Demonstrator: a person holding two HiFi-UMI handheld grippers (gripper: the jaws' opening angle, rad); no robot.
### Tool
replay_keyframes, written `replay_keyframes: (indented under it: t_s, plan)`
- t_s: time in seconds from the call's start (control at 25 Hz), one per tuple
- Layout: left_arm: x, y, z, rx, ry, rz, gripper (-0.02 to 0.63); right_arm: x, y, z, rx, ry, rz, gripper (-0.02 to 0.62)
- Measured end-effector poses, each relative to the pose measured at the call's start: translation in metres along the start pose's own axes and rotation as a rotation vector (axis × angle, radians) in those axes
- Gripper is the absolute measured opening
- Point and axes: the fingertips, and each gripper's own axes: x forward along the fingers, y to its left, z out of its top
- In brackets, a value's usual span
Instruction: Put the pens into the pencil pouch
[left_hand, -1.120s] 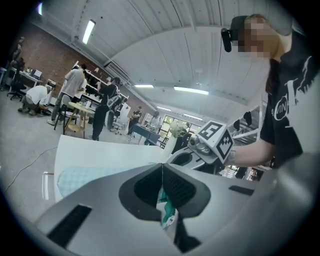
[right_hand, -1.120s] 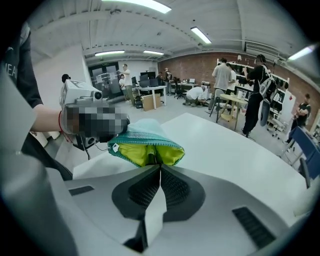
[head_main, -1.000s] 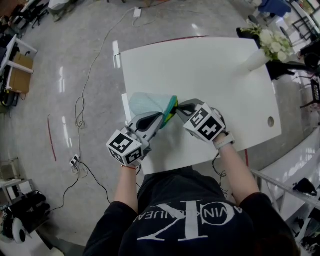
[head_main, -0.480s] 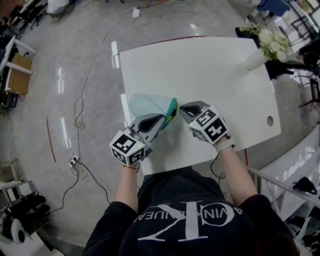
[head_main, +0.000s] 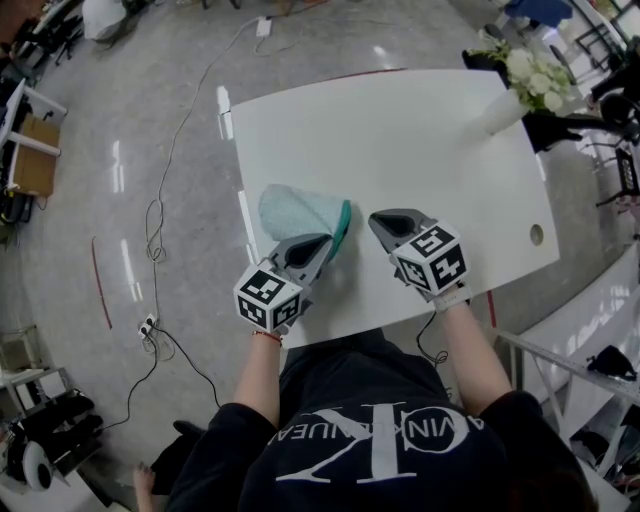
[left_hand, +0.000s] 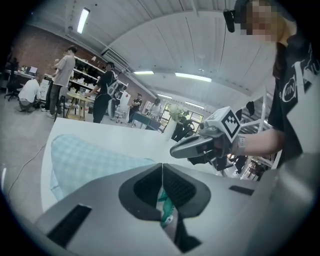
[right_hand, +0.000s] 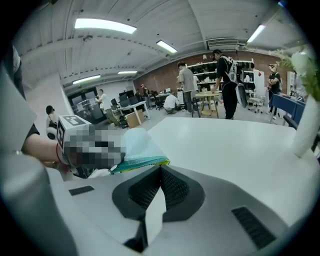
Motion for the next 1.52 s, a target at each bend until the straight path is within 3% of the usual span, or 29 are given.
replay_keyframes:
  t_s: [0.28,0.44,0.6,0.88,1.16,1.52]
  plan:
    - [-0.002,-0.006,-0.005,-0.026,0.002,-0.002,0.009,-0.007,-0.001,-0.009,0.035,-0.022,-0.005,0.011]
    - [-0.001,-0.012,0.000,-0.033,-0.015,-0.032,0.072,-0.011,-0.001,-0.004,0.063,-0.082,0.020,0.011]
    - [-0.006,-0.012,0.008,-0.011,-0.034,-0.016,0.072,-0.015,-0.003,0.000,0.095,-0.123,0.019,0.011]
    - [-0.032,0.008,0.027,0.003,-0.122,0.082,0.008,-0.026,-0.005,0.013,0.086,-0.194,0.004,0.011]
    - [-0.070,0.035,0.056,0.057,-0.226,0.244,0.005,-0.043,-0.010,0.034,0.087,-0.304,-0.018,0.011]
    - [-0.110,0.049,0.094,0.089,-0.343,0.397,0.005,-0.061,-0.008,0.058,0.043,-0.398,-0.041,0.011]
